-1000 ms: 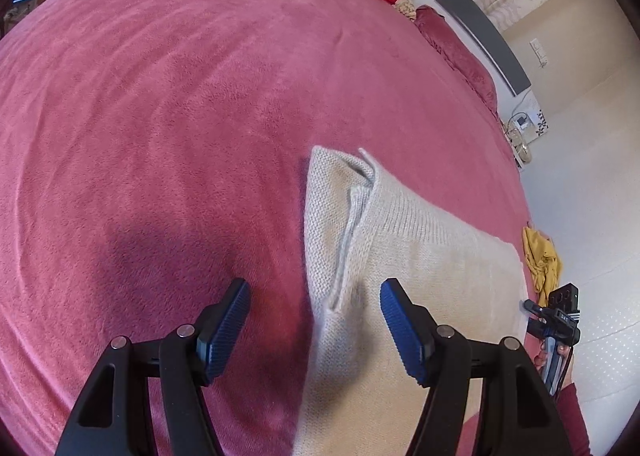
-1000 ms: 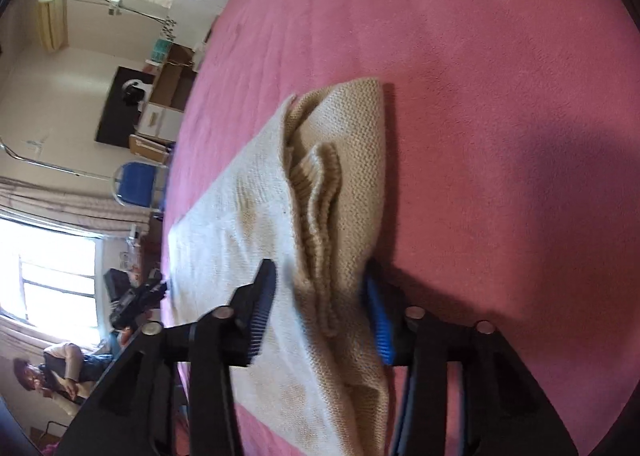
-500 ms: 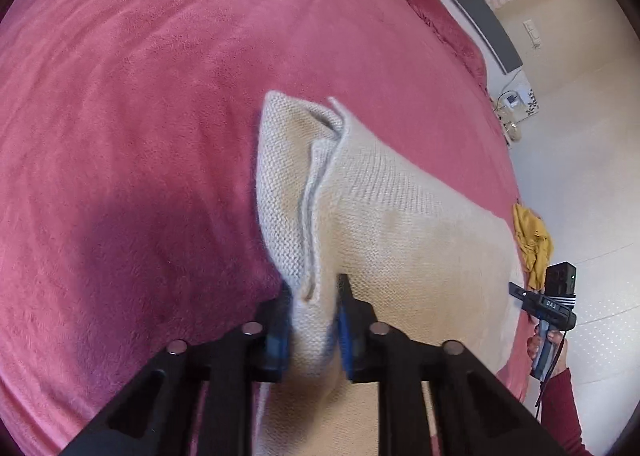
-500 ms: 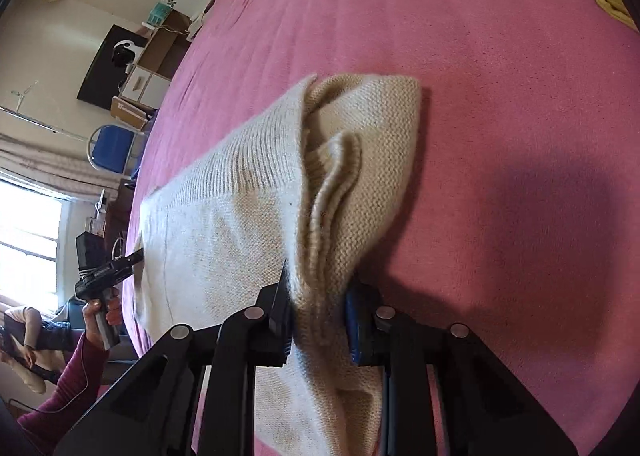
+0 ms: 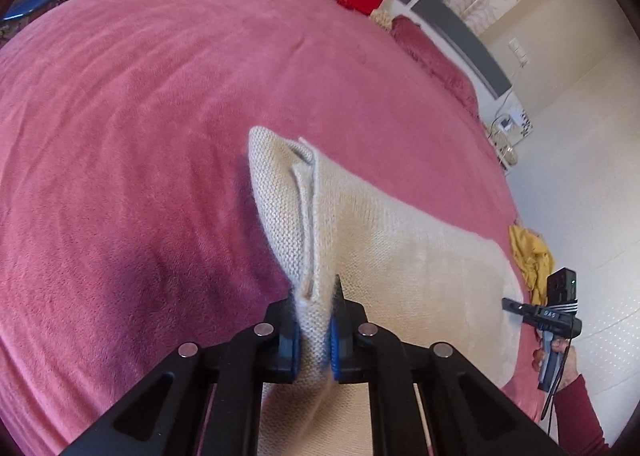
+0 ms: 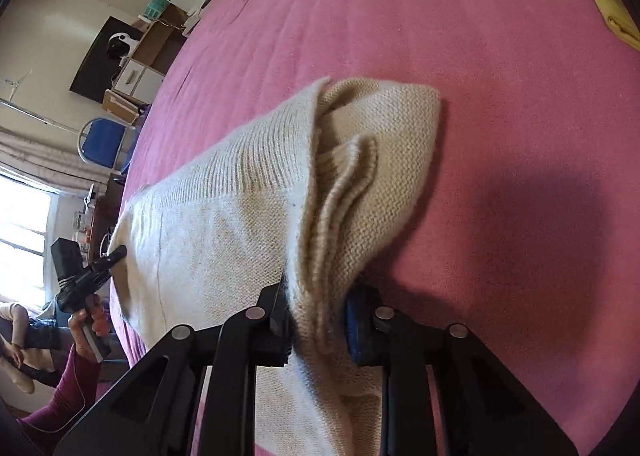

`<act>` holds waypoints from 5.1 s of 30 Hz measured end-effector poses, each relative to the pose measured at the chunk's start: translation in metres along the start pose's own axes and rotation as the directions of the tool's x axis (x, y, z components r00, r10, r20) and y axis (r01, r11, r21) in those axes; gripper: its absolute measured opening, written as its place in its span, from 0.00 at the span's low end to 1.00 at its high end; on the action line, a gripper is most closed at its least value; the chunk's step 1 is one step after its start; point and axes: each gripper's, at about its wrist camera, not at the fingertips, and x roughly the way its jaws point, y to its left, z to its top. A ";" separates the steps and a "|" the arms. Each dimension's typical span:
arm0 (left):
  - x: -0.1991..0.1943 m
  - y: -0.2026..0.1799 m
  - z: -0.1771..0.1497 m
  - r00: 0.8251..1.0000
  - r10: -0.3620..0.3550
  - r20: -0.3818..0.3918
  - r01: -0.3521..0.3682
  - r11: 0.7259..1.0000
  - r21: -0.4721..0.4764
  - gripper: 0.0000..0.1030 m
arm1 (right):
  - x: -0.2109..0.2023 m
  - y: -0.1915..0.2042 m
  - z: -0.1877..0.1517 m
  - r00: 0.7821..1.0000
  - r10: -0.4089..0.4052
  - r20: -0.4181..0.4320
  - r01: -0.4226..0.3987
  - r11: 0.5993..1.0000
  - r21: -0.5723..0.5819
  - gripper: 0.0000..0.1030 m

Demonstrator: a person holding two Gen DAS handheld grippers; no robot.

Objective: Fold clothes

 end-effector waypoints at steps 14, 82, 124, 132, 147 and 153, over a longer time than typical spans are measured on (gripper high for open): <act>-0.066 -0.050 0.006 0.972 -0.183 0.146 0.177 0.983 0.049 0.09 | -0.017 0.069 0.004 0.966 0.248 0.070 -0.243 0.967 -0.074 0.20; -0.195 0.142 -0.044 0.912 0.270 0.309 -0.231 0.960 -0.157 0.22 | 0.287 0.491 0.105 0.949 -0.236 -0.210 0.045 0.759 -0.649 0.63; -0.264 0.205 -0.227 0.903 0.368 0.222 -0.174 0.786 -0.594 0.29 | 0.286 0.500 -0.156 0.867 -0.118 -0.484 -0.254 0.731 -0.634 0.72; -0.229 0.201 -0.229 0.942 0.298 0.157 -0.161 0.806 -0.569 0.33 | 0.277 0.477 -0.169 0.857 -0.122 -0.501 -0.256 0.742 -0.619 0.72; -0.193 0.210 -0.240 0.978 0.130 0.165 0.024 0.710 -0.704 0.20 | 0.245 0.459 -0.159 0.875 -0.149 -0.461 -0.219 0.727 -0.650 0.73; -0.214 0.171 -0.223 0.965 -0.002 0.264 0.182 0.729 -0.660 0.07 | 0.238 0.470 -0.162 0.890 -0.163 -0.427 -0.202 0.697 -0.688 0.73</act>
